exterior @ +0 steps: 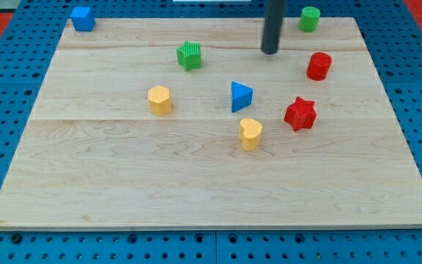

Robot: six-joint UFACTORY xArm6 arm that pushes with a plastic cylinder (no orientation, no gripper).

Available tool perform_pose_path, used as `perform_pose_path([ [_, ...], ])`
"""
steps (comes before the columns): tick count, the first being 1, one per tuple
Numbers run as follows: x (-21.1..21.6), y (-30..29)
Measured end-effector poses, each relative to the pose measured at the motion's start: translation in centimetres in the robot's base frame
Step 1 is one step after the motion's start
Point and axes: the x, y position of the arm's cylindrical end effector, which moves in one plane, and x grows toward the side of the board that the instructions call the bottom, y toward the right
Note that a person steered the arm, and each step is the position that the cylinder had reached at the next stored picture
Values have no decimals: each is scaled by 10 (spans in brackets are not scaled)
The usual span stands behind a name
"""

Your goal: Move your arm towards red circle

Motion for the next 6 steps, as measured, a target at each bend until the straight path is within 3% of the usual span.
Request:
perform_pose_path([
  [1,-2,48],
  [6,24,39],
])
